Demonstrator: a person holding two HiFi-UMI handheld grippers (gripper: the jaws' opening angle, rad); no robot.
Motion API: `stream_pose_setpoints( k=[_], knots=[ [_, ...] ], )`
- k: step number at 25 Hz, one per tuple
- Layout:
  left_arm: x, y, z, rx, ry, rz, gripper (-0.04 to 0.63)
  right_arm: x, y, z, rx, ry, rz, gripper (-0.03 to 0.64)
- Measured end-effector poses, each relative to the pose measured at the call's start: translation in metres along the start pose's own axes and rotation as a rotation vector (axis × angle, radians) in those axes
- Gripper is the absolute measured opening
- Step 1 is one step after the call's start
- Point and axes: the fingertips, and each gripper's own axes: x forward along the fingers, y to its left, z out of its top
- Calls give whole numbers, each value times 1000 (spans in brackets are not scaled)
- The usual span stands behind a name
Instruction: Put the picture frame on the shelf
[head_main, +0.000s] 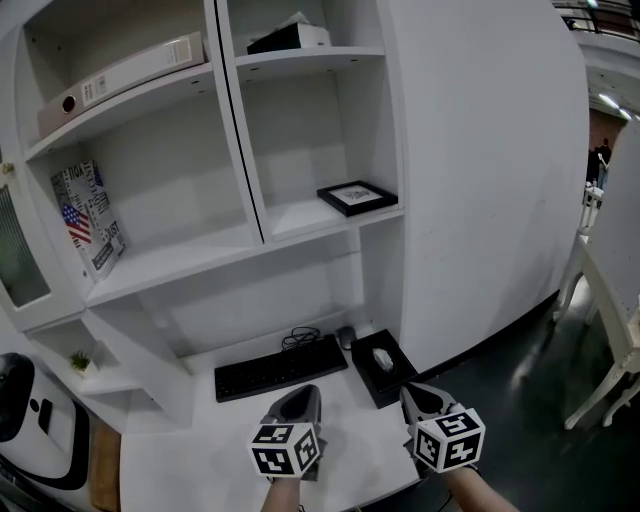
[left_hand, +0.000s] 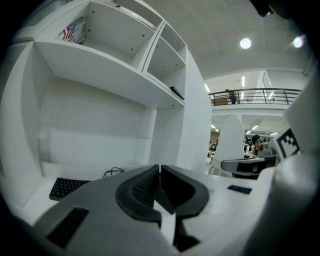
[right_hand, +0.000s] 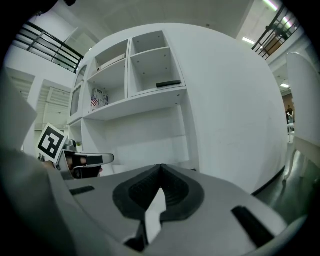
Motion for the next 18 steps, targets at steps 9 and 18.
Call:
stream_pose_setpoints(
  k=[9,18],
  knots=[
    [-4,-12,2,-2,-19,-9,20,-8,-5,-4,9,1,-16,0],
    [-11,-25,-1,0,-30,-1,21,-15,-2,-5,-28,1,2,0]
  ],
)
